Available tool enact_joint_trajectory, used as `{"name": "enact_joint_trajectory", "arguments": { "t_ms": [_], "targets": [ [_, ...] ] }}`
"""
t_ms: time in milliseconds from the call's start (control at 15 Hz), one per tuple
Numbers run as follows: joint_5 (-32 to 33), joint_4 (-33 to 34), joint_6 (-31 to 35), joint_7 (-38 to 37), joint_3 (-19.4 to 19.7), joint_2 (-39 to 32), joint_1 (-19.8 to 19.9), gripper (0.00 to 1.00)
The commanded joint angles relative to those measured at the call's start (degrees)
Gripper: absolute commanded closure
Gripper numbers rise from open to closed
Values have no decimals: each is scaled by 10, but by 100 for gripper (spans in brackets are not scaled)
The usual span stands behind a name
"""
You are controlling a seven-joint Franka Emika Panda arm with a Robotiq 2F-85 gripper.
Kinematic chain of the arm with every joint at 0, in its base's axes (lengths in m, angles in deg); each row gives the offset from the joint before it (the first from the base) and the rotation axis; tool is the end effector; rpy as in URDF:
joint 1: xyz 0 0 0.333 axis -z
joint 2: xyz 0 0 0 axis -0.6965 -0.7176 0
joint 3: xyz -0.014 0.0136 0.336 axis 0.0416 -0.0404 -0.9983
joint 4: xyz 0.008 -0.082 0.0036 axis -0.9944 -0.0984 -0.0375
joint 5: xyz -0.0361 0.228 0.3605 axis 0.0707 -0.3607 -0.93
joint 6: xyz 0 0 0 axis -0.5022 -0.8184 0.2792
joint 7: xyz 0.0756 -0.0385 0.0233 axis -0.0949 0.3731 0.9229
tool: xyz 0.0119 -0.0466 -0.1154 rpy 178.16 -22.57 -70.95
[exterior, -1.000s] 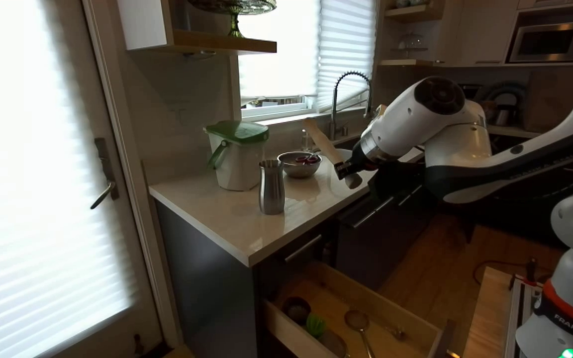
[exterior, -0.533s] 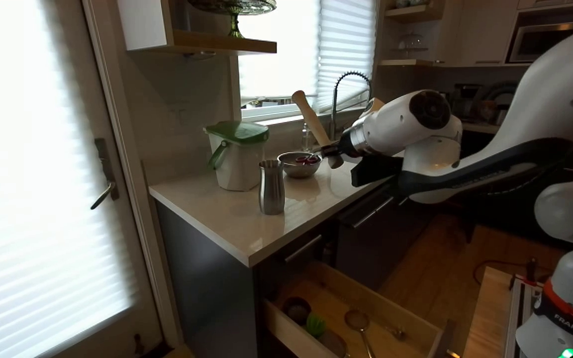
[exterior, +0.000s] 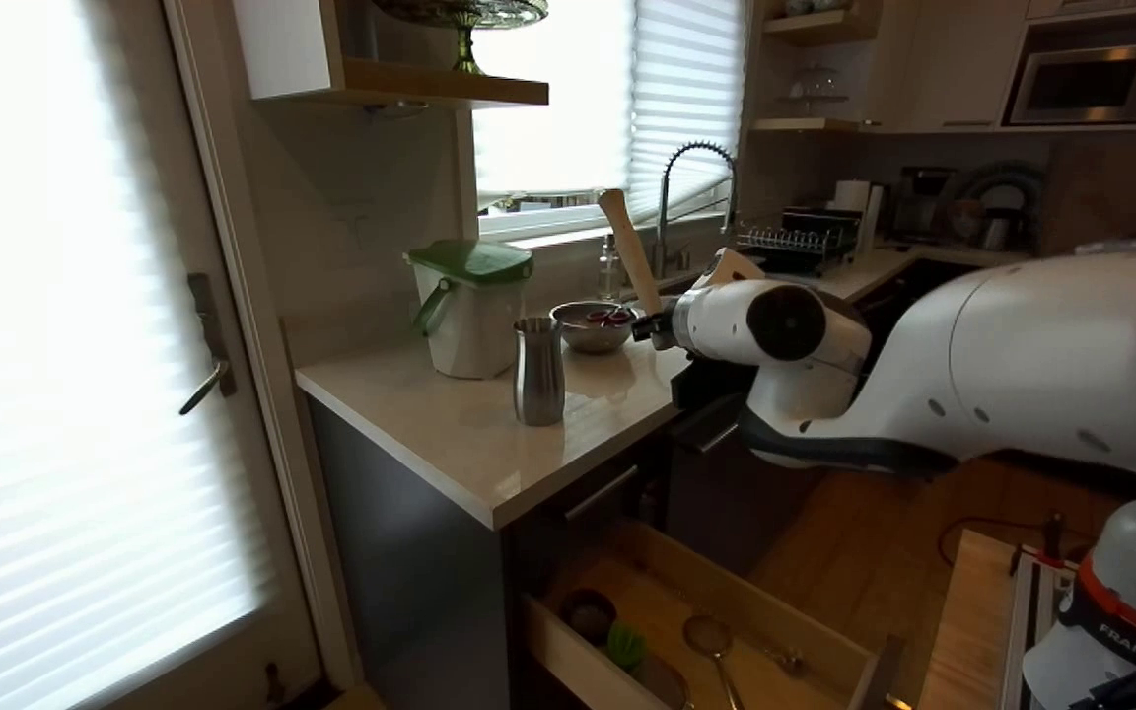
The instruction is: Move the pestle from the drawer to the countertop
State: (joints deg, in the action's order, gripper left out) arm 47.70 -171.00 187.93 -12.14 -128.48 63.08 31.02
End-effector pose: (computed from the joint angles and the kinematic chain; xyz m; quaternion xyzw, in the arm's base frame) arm 0.4928 0.0783 0.3431 0.7831 -0.1648 0.5473 0.2451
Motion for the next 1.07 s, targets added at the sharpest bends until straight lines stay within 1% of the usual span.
{"name": "enact_joint_trajectory", "arguments": {
  "t_ms": [0, 67, 133, 333, 400, 600, 733, 800, 867, 933, 1000],
  "targets": [
    [-66, 23, -22, -11, -43, 138, 22, 92],
    [-72, 27, -34, -7, -49, 130, 20, 92],
    [-63, 12, -13, 15, -39, 79, 12, 68],
    [-71, 19, -27, 6, -49, 115, 13, 68],
    [-71, 20, -28, 6, -49, 117, 14, 92],
    [-116, 29, -56, -44, -61, 231, 5, 92],
    [-131, 32, -84, -56, -60, 276, -10, 92],
    [6, -1, -28, -66, 31, 187, 14, 92],
    [35, 3, -40, -85, 43, 206, 12, 92],
    [59, 16, -61, -101, 58, 210, 10, 92],
    [73, 27, -82, -120, 62, 207, 10, 92]
  ]
}}
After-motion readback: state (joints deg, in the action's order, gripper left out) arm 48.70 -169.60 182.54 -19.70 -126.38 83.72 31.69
